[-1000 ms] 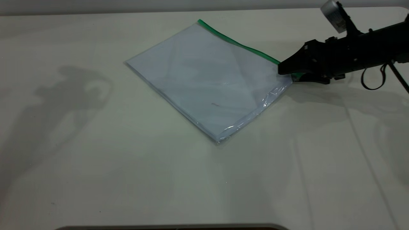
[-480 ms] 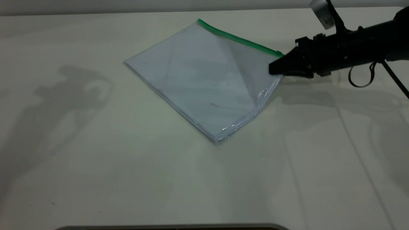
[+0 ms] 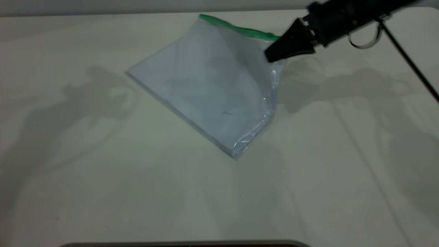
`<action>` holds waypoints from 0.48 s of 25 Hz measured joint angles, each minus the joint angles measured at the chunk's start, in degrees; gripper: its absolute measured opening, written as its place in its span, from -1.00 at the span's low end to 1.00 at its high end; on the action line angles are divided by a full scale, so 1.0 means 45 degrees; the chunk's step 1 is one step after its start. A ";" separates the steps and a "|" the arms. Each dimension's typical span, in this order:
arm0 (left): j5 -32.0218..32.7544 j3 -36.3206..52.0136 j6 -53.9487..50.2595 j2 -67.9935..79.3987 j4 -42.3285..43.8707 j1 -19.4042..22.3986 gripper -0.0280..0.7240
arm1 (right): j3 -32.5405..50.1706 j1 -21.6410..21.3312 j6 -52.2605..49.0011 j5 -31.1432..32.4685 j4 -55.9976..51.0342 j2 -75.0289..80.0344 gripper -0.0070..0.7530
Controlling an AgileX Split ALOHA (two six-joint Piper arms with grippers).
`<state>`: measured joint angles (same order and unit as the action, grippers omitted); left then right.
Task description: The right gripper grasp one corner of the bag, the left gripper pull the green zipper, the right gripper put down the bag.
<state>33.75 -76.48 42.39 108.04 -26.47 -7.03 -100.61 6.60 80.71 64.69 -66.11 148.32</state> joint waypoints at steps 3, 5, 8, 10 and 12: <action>0.0352 -0.0578 0.2144 0.0693 -0.1589 -0.0213 0.61 | -0.1116 0.0816 -0.0684 0.0140 0.1007 0.0000 -0.89; 0.0874 -0.1135 0.3357 0.1081 -0.2480 -0.0288 0.61 | -0.1682 0.1355 -0.1030 0.0186 0.1679 0.0000 -0.89; 0.1892 -0.1923 0.4675 0.1658 -0.3102 -0.0328 0.61 | -0.2271 0.2017 -0.1384 0.0340 0.2314 0.0009 -0.89; 0.2489 -0.2333 0.5333 0.2046 -0.3220 -0.0328 0.61 | -0.2463 0.2388 -0.1447 0.0402 0.2325 0.0014 -0.89; 0.2865 -0.2654 0.5988 0.2348 -0.3259 -0.0328 0.61 | -0.2501 0.2616 -0.1462 0.0455 0.1960 0.0025 -0.89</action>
<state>46.65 -88.43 69.34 118.61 -41.14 -8.50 -111.87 18.37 74.13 66.74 -57.29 148.43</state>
